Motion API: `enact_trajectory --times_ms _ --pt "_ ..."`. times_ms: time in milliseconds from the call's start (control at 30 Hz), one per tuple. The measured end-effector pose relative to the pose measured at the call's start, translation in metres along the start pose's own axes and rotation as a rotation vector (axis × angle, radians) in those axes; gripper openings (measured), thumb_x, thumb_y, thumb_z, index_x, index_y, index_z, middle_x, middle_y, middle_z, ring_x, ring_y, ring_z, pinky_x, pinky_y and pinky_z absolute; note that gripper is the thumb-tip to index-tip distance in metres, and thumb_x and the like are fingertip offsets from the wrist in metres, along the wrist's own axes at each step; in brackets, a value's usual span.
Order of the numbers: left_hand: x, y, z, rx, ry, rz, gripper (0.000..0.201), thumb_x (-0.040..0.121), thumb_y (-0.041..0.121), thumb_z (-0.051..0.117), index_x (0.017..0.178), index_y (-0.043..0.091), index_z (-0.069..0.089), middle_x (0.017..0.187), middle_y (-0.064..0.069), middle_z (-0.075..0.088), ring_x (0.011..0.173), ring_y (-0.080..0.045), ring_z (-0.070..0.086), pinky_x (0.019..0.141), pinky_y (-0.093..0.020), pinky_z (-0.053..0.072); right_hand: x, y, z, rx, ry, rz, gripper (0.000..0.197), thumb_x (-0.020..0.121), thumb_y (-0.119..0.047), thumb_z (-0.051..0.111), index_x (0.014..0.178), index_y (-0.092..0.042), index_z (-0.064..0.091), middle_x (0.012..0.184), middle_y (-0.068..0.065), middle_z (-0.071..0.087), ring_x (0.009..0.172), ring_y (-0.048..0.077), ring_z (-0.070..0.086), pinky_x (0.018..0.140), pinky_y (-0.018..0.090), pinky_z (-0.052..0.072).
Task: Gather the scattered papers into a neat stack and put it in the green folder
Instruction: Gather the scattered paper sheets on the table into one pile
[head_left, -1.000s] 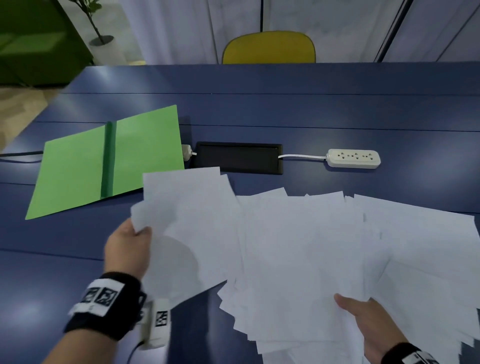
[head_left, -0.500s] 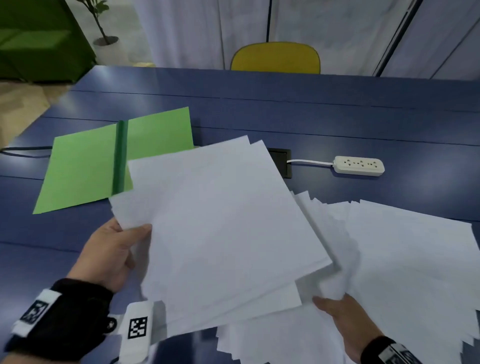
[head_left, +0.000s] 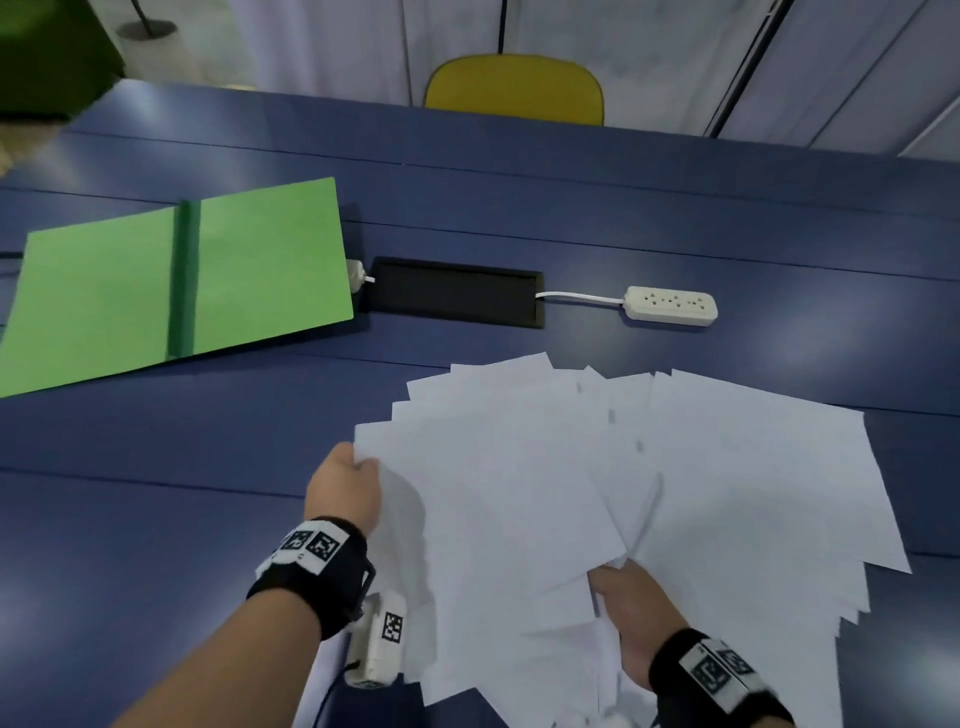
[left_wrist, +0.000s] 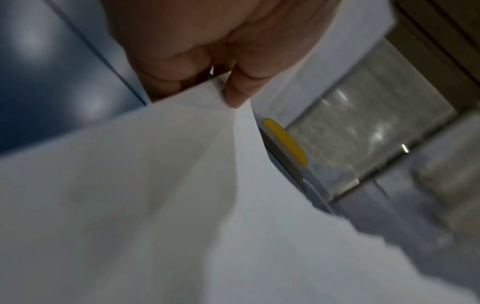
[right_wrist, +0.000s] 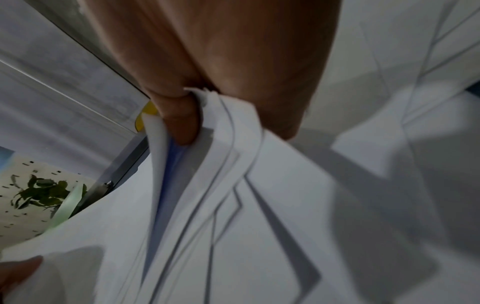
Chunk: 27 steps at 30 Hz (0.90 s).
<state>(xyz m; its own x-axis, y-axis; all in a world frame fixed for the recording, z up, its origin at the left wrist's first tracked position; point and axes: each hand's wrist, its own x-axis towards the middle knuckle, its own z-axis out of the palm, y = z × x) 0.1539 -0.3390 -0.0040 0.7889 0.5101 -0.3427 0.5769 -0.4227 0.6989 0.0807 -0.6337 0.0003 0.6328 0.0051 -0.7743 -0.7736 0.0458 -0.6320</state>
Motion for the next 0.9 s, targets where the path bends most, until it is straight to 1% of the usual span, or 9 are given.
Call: enact_trajectory --times_ms 100,167,267,333,433,533,667,800,900 --pt "-0.017 -0.012 -0.010 -0.224 0.140 -0.137 0.020 0.088 0.016 0.053 0.083 -0.003 0.055 0.072 -0.012 0.056 0.066 -0.028 0.050 0.063 -0.034 0.039 -0.002 0.005 -0.002 0.067 -0.029 0.042 0.024 0.088 0.004 0.055 0.103 0.006 0.075 0.112 0.036 0.068 0.098 0.052 0.069 0.085 0.067 0.054" --pt "-0.041 -0.028 -0.017 -0.317 0.134 -0.214 0.025 0.080 0.022 0.059 0.078 -0.003 0.058 0.071 -0.014 0.059 0.063 -0.027 0.051 0.060 -0.034 0.041 -0.003 0.005 -0.002 0.091 -0.008 0.070 0.024 0.091 0.001 0.057 0.106 0.009 0.073 0.111 0.036 0.069 0.098 0.054 0.069 0.084 0.069 0.053" --pt "-0.084 -0.053 -0.019 -0.244 -0.115 -0.285 0.024 0.068 0.028 0.068 0.079 0.006 0.067 0.073 -0.016 0.070 0.068 -0.033 0.066 0.065 -0.048 0.056 -0.005 0.004 0.002 0.229 0.060 0.086 0.026 0.098 -0.011 0.057 0.103 0.008 0.073 0.098 0.034 0.073 0.092 0.047 0.070 0.077 0.050 0.062" --pt "-0.101 -0.060 -0.021 -0.219 -0.188 -0.280 0.016 0.077 0.018 0.073 0.088 0.008 0.067 0.078 -0.016 0.071 0.068 -0.032 0.067 0.064 -0.047 0.057 -0.005 0.000 0.003 0.372 0.117 0.071 0.031 0.104 -0.020 0.050 0.088 -0.003 0.071 0.081 0.021 0.074 0.083 0.034 0.066 0.063 0.033 0.058" --pt "-0.093 -0.060 -0.026 -0.181 -0.153 -0.205 0.014 0.089 0.011 0.064 0.096 0.022 0.059 0.085 -0.010 0.069 0.068 -0.031 0.070 0.061 -0.039 0.057 -0.009 -0.003 0.003 0.373 0.114 0.036 0.033 0.091 -0.041 0.067 0.108 -0.014 0.072 0.099 0.010 0.079 0.099 0.028 0.067 0.085 0.042 0.053" --pt "-0.074 -0.057 -0.027 0.187 -0.286 -0.028 0.014 0.087 0.035 0.057 0.080 0.023 0.060 0.072 0.000 0.068 0.067 -0.023 0.067 0.063 -0.036 0.056 -0.006 -0.006 -0.001 0.379 0.052 0.083 0.054 0.087 -0.060 0.063 0.125 -0.022 0.068 0.120 0.006 0.075 0.115 0.026 0.067 0.099 0.045 0.051" --pt "-0.049 -0.038 -0.019 0.179 -0.225 -0.014 0.019 0.090 0.037 0.060 0.091 0.018 0.063 0.083 0.004 0.066 0.080 -0.019 0.061 0.067 -0.030 0.044 -0.009 -0.020 -0.003 0.331 0.041 0.113 0.047 0.098 -0.055 0.049 0.114 -0.017 0.071 0.112 0.012 0.077 0.106 0.028 0.071 0.087 0.043 0.055" --pt "-0.038 -0.023 -0.008 0.058 -0.210 -0.064 0.013 0.089 0.029 0.063 0.093 0.017 0.062 0.087 0.002 0.066 0.086 -0.023 0.063 0.073 -0.032 0.048 -0.003 -0.019 -0.002 0.162 0.083 0.085 0.028 0.102 -0.017 0.051 0.112 -0.002 0.073 0.110 0.020 0.076 0.084 0.029 0.077 0.082 0.042 0.057" --pt "-0.038 -0.022 -0.003 0.112 -0.265 -0.026 0.008 0.088 0.027 0.060 0.094 0.022 0.058 0.088 0.003 0.066 0.081 -0.018 0.062 0.065 -0.028 0.044 -0.006 -0.026 -0.001 0.269 0.050 0.092 0.051 0.103 -0.049 0.042 0.119 -0.011 0.072 0.114 0.017 0.076 0.103 0.031 0.072 0.095 0.045 0.052"
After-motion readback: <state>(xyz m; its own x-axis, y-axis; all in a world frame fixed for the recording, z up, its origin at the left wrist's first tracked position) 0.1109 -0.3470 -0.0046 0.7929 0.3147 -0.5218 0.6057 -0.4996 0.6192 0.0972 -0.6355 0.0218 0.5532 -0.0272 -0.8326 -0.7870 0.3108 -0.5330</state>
